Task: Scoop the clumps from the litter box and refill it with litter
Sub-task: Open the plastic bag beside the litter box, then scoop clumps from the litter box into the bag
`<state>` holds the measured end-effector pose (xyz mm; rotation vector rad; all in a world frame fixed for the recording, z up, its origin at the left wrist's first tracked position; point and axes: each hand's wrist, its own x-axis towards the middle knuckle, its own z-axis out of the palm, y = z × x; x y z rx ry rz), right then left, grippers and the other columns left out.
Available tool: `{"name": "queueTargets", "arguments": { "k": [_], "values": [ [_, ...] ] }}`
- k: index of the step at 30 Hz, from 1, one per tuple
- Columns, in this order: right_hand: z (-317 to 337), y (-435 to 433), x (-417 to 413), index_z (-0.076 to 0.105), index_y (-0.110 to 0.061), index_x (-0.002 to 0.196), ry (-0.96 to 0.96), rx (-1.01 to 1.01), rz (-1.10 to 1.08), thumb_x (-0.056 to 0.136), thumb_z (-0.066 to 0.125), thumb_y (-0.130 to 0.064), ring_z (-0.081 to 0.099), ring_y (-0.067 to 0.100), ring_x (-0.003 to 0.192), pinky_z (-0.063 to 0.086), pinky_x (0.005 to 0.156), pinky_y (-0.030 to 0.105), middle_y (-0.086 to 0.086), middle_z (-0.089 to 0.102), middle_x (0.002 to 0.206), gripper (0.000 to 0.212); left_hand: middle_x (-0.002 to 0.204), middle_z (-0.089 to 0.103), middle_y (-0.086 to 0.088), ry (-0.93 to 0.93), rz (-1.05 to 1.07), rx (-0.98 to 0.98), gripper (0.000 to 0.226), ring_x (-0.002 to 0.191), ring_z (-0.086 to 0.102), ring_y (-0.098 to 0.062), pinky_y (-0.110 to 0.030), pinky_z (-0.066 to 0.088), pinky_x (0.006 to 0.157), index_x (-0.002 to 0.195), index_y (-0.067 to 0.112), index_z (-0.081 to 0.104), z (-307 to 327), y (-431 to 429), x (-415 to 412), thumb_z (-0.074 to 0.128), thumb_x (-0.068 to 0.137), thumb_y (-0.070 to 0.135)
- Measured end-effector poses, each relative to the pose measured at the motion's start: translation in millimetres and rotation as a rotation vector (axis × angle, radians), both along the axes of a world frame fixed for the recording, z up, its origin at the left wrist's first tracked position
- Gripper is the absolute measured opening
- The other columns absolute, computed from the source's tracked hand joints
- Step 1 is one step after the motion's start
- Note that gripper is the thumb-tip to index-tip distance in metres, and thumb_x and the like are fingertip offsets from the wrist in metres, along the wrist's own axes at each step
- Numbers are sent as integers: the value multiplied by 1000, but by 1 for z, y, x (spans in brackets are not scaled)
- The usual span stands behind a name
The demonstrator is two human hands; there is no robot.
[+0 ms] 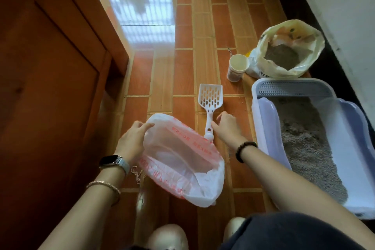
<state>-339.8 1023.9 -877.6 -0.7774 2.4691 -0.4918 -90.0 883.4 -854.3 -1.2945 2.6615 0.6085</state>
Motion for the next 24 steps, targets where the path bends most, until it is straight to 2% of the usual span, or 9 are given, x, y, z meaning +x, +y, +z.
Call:
{"name": "queueTargets", "arguments": {
  "k": [6, 12, 14, 19, 24],
  "values": [
    [-30, -20, 10, 56, -7, 103, -5, 28, -55, 85, 66, -43, 64, 24, 88, 58, 74, 42, 8, 64, 98, 42, 123, 48, -2, 76, 85, 55, 70, 105, 56, -23, -36, 52, 84, 135, 28, 50, -8, -8, 23, 43, 81, -15],
    [-33, -23, 10, 58, -6, 102, 38, 55, -95, 85, 67, -42, 65, 26, 86, 58, 70, 42, 10, 65, 98, 41, 119, 47, 5, 139, 109, 49, 67, 99, 51, -13, -26, 49, 79, 131, 28, 55, -11, -11, 13, 47, 81, -16],
    [-34, -24, 9, 59, -7, 100, 26, 48, -98, 85, 67, -40, 66, 24, 83, 59, 67, 39, 9, 66, 96, 37, 120, 47, 5, 147, 111, 48, 66, 98, 52, -13, -26, 50, 78, 130, 27, 55, -11, -13, 9, 47, 81, -16],
    [-31, -19, 3, 62, -5, 93, -8, -1, -129, 88, 62, -30, 66, 21, 74, 55, 59, 32, 8, 68, 89, 26, 124, 49, 1, 113, 104, 44, 64, 98, 55, -19, -35, 55, 78, 131, 27, 54, -9, -14, 2, 44, 83, -15],
    [-14, -10, -7, 58, -8, 96, -53, -104, -110, 97, 51, -36, 67, 19, 64, 60, 57, 39, 6, 67, 81, 29, 123, 51, 2, 154, 104, 68, 65, 100, 53, -17, -29, 51, 74, 127, 24, 57, -10, -11, -12, 37, 83, -18]
  ]
}}
